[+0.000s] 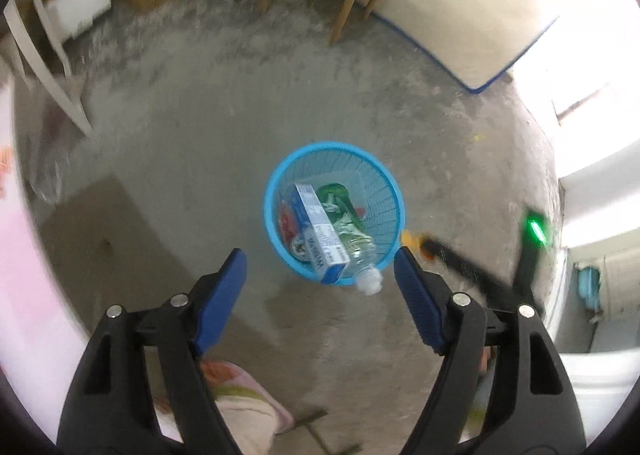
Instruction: Collect trash
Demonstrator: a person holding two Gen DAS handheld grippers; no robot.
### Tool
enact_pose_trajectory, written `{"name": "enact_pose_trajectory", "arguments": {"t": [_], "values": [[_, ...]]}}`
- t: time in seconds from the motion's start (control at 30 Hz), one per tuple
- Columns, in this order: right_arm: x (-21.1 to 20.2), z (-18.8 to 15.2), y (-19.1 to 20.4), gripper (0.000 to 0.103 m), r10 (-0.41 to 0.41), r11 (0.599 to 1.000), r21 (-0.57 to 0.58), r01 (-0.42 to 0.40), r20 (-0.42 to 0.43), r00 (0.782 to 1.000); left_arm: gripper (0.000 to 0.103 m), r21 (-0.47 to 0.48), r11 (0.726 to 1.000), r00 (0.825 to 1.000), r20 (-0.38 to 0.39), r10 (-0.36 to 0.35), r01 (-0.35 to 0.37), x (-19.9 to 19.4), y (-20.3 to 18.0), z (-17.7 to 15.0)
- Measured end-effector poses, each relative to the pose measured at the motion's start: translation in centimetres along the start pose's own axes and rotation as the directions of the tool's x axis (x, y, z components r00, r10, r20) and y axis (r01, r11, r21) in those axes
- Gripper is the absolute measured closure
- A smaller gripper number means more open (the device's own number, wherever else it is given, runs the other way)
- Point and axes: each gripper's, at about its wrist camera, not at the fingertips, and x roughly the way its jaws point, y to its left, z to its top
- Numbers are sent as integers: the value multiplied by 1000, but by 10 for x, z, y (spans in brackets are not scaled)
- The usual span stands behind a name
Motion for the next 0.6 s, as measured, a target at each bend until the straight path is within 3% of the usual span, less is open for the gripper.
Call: {"name": "enact_pose_trajectory", "arguments": {"t": [0.1,0.2,0.3,0.43,0.53,0.6], "values": [[18,28,8,90,-57,998,-15,58,29,998,27,27,999,998,55,26,-28,-36,11,-21],[37,46,15,76,-105,993,-47,107,36,994,27,14,999,997,69,40,-41,-57,23,-43],[40,48,16,75,-123,991,-50,125,38,992,27,-28,999,995,88,38,-36,-75,39,-64],[16,31,18,75,-83,995,-43,85,52,995,27,-119,993,992,125,-5,20,-102,62,-95],[-22,8,26,75,-61,995,-80,67,83,995,27,-131,991,988,153,1,19,-115,66,-112],[-52,-9,35,69,-42,991,-120,56,118,992,27,-125,992,981,192,13,11,-127,62,-125]]}}
